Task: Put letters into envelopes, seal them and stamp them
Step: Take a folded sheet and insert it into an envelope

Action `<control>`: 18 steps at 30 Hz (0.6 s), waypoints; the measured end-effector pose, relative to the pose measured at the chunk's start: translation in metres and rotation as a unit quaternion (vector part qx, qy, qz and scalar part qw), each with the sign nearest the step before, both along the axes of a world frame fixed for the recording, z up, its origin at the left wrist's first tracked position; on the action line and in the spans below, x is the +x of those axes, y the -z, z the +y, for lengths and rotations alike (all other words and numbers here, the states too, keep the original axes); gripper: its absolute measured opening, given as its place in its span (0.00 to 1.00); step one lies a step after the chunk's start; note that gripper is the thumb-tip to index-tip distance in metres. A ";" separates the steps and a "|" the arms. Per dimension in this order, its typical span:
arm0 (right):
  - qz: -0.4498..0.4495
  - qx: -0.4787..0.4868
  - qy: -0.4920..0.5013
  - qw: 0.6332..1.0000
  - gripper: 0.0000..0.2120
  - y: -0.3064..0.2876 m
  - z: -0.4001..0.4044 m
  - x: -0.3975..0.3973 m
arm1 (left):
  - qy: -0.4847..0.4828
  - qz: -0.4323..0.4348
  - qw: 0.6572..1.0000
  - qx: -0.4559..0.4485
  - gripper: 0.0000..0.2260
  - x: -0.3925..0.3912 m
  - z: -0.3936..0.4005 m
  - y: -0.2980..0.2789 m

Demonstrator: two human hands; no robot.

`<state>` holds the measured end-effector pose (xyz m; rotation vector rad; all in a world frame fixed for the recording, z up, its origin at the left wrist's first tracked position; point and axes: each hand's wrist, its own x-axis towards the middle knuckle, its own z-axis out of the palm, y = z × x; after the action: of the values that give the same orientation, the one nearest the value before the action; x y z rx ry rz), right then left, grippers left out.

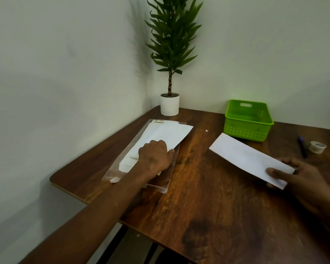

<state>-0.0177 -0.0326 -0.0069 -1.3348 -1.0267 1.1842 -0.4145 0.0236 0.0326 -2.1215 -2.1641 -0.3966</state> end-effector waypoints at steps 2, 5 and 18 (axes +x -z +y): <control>0.012 -0.001 -0.003 1.000 0.15 -0.006 -0.003 -0.004 | 0.007 0.005 1.000 0.026 0.21 0.002 0.000 -0.007; 0.010 0.004 -0.004 1.000 0.12 -0.011 -0.006 -0.010 | 0.023 0.022 0.999 0.034 0.18 0.003 0.000 -0.018; -0.116 0.071 0.029 0.990 0.11 -0.003 -0.007 -0.015 | 0.088 -0.004 0.975 0.202 0.17 0.067 -0.007 -0.035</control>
<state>-0.0325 -0.0397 -0.0037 -1.4009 -1.2075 0.9092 -0.3474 0.0170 0.0680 -2.0763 -1.7140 -0.7847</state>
